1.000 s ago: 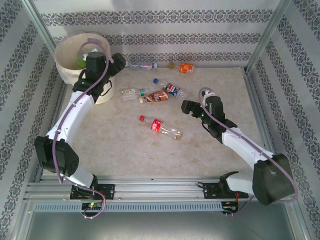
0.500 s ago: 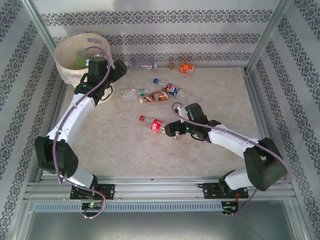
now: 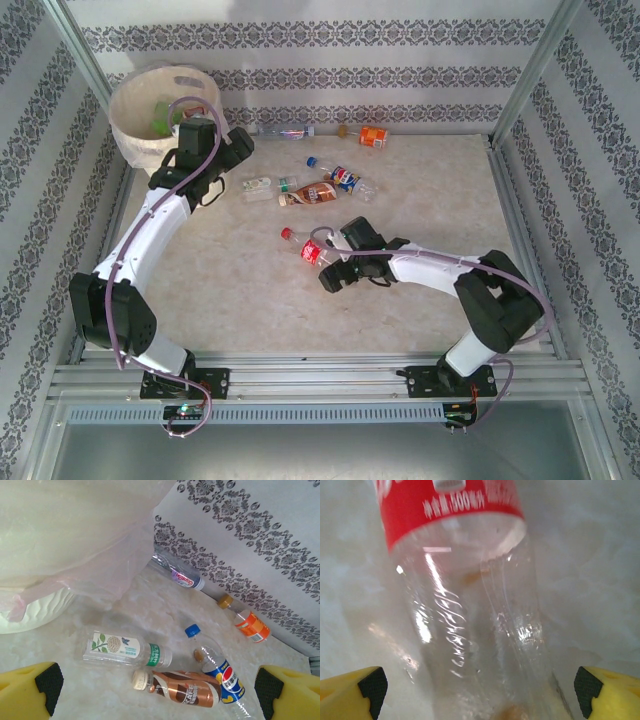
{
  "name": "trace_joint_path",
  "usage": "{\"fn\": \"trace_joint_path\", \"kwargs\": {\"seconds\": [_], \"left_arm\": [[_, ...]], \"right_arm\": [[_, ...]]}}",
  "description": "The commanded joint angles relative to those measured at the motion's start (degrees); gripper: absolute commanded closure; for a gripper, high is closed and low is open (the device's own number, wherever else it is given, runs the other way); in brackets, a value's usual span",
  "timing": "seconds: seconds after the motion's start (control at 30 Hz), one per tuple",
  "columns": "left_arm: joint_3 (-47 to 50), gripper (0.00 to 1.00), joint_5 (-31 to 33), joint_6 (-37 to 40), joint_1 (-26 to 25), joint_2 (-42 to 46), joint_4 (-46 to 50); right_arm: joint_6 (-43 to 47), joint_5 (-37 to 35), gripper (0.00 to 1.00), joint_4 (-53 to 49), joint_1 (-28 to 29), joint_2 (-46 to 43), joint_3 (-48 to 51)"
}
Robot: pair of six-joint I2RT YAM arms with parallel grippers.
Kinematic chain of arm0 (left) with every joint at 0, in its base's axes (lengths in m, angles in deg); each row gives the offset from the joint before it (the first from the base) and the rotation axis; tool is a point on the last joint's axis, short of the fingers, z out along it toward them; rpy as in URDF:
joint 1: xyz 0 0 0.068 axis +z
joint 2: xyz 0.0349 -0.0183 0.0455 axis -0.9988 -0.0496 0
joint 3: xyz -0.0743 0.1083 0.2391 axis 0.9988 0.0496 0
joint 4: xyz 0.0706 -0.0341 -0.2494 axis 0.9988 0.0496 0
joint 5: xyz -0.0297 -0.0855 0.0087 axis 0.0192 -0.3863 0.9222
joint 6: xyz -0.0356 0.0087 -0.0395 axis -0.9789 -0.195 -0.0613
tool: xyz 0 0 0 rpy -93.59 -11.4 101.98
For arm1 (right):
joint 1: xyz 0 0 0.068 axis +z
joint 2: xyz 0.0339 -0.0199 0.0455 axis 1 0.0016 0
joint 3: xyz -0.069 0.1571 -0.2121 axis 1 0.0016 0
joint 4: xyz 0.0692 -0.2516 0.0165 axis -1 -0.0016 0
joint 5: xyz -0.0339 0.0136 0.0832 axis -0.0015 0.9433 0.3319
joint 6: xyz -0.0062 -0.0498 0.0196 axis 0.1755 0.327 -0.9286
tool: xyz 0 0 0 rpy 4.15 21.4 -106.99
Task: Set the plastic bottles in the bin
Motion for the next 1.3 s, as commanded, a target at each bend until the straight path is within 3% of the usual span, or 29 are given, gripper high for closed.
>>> {"fn": "trace_joint_path", "kwargs": {"seconds": [0.0, 0.1, 0.23, 0.6, 0.73, 0.87, 1.0, 1.1, 1.27], "left_arm": [[2.4, 0.00, -0.8, -1.5, -0.6, 2.0, 2.3], [4.9, 0.00, -1.2, -2.8, -0.6, 3.1, 2.4], [7.3, 0.00, -3.4, -2.5, -0.7, 4.1, 2.2], [9.7, 0.00, -16.1, 3.5, -0.6, 4.5, -2.0], [10.8, 0.00, -24.7, 5.0, -0.6, 4.7, -5.8], [11.7, 0.00, -32.3, 4.9, -0.8, 4.6, -9.4], [15.5, 0.00, -38.2, 2.3, -1.9, 5.0, -17.9], [18.6, 0.00, -39.6, -0.5, -3.2, 5.1, -24.9], [18.9, 0.00, -39.6, -1.4, -5.8, 3.1, -28.1]], "right_arm": [[1.3, -5.6, 0.03, -2.0, 1.5, 2.8, -2.1], [0.9, -8.0, 0.09, -1.7, 2.5, 4.3, -2.7], [0.4, -10.3, 0.31, -0.2, 3.0, 3.8, -2.2], [-0.5, -7.7, 0.48, 10.4, 3.3, -5.4, 1.9], [-2.5, -6.3, 0.51, 15.7, 2.4, -8.5, 2.9], [-5.8, -0.2, 0.52, 21.9, 0.0, -10.1, 3.4], [-7.8, 3.2, 0.53, 23.8, -1.8, -9.8, 1.8], [-8.9, 5.3, 0.53, 25.6, -2.3, -9.3, 1.0], [-11.7, 10.1, 0.52, 29.7, -2.6, -7.5, -0.3]]}}
